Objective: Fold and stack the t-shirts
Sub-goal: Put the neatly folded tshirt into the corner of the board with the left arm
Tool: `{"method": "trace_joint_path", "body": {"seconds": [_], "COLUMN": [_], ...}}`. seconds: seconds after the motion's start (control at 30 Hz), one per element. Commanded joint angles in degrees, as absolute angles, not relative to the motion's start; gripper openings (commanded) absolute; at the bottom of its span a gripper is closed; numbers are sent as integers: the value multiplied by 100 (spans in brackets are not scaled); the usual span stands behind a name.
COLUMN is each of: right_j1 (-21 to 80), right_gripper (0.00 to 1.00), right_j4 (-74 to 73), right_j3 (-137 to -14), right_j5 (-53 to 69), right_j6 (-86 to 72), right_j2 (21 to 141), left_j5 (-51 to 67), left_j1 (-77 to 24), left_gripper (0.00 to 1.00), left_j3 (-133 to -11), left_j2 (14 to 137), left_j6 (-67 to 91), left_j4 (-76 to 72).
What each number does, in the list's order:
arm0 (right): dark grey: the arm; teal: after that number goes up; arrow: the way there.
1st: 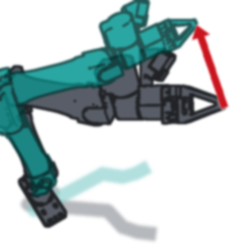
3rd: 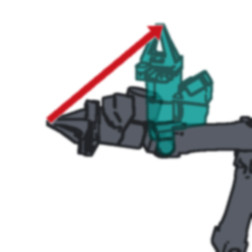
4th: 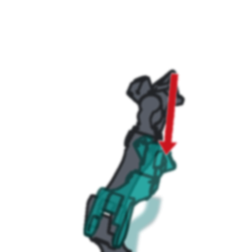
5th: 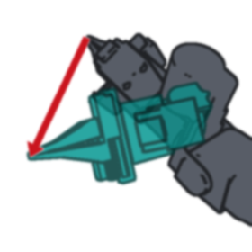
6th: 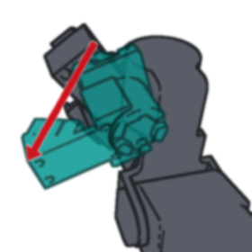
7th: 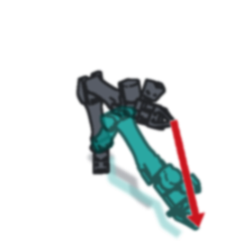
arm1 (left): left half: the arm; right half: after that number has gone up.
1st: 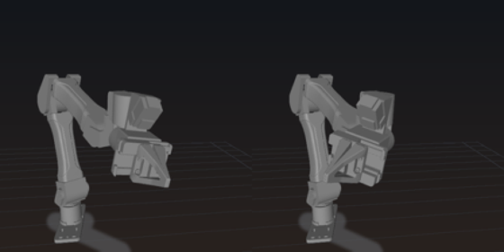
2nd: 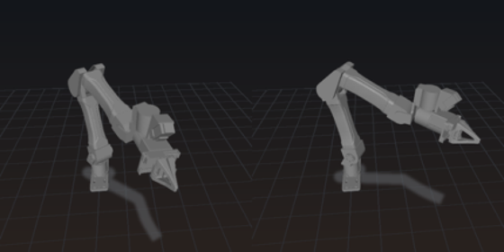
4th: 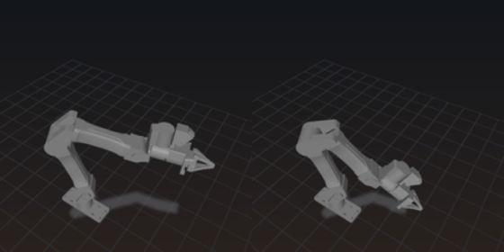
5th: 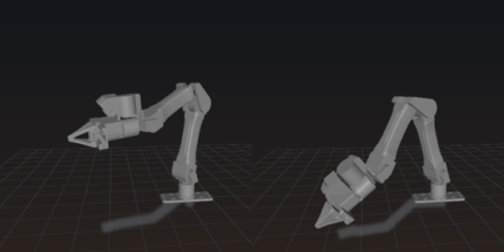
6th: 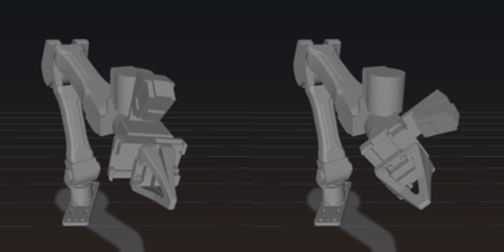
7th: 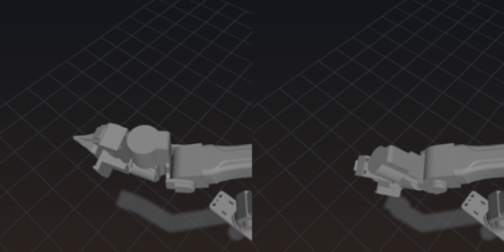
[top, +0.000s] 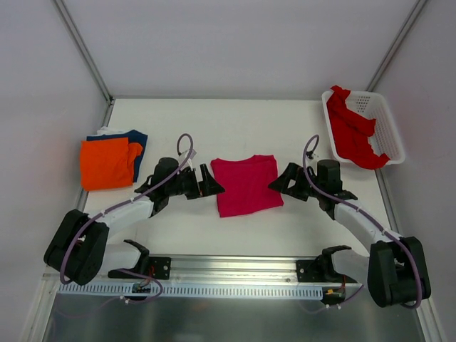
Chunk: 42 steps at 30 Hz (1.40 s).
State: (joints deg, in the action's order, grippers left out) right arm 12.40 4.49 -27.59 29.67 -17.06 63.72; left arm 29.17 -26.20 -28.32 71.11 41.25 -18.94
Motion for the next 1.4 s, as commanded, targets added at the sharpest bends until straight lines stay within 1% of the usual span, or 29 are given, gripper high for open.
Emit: {"method": "trace_joint_path", "body": {"seconds": [0.0, 0.23, 0.47, 0.6, 0.7, 1.17, 1.37], "right_j1": [1099, 677, 440, 360, 360, 430, 764], "right_gripper": [100, 100, 99, 99, 100, 99, 99], "right_j4": [1011, 984, 1072, 1536, 1914, 3382, 3717], "right_j3": [-2619, -2373, -2470, -2426, -2408, -2268, -2338], "right_j5": [3375, 3287, 3313, 3454, 3611, 4025, 4008], "right_j6": [-1863, -1697, -1494, -1564, -1678, -2153, -2346], "right_j2": [6468, 6539, 7189, 7750, 8154, 9236, 9615], "left_j5": [3006, 2734, 2760, 3031, 3094, 3182, 3208], "left_j1": [-2610, -2619, -2619, -2628, -2663, -2760, -2962], "left_gripper": [99, 99, 99, 99, 99, 99, 99], "left_j3": [-2593, -2382, -2540, -2566, -2610, -2680, -2918], "left_j2": [7171, 8005, 9060, 9701, 9992, 9914, 10089], "left_j6": [4263, 4271, 4368, 4596, 4711, 4693, 4781], "left_j4": [-2276, -2601, -3234, -3979, -4174, -4166, -4166]}}
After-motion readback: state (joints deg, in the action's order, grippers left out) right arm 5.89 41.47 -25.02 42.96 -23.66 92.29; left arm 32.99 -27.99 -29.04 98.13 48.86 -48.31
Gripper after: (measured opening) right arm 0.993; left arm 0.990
